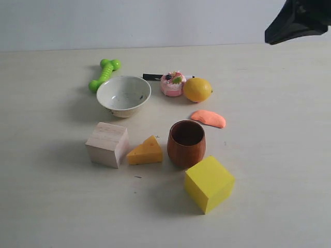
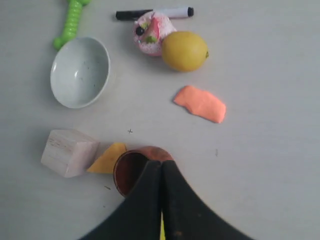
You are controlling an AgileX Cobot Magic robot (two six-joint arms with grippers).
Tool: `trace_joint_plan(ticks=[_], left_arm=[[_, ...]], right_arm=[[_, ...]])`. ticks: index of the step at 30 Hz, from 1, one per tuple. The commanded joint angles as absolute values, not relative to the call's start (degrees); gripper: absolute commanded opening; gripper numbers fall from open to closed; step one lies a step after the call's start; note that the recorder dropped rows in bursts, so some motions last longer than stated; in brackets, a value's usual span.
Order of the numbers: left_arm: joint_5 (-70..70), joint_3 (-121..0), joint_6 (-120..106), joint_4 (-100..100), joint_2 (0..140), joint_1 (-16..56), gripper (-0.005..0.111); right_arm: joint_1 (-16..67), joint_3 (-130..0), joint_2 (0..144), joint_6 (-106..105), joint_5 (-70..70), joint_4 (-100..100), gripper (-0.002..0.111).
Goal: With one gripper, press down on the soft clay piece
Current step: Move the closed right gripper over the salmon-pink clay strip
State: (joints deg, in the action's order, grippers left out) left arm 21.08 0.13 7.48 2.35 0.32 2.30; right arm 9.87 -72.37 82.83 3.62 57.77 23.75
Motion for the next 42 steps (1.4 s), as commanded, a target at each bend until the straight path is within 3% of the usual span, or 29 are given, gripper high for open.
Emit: trace_joint_plan(ticks=[1,17,27,42], left_arm=[[20.6,0.0,7.6,2.1,0.0,2.7,0.0],[20.6,0.0,7.6,2.1,0.0,2.7,0.0],[20.6,0.0,7.6,2.1,0.0,2.7,0.0],[20.6,0.0,7.6,2.1,0.0,2.7,0.0]], right_arm=[[12.0,-75.8,90.3,7.6,59.4,22.1,0.0],[18.7,-93.8,111.8,15.8,66.0,10.4,0.0],[18.7,-94.2,112.4,15.0,53.0,10.3,0.0],[18.7,-94.2,120.4,15.7,60.0,12.9,0.0]])
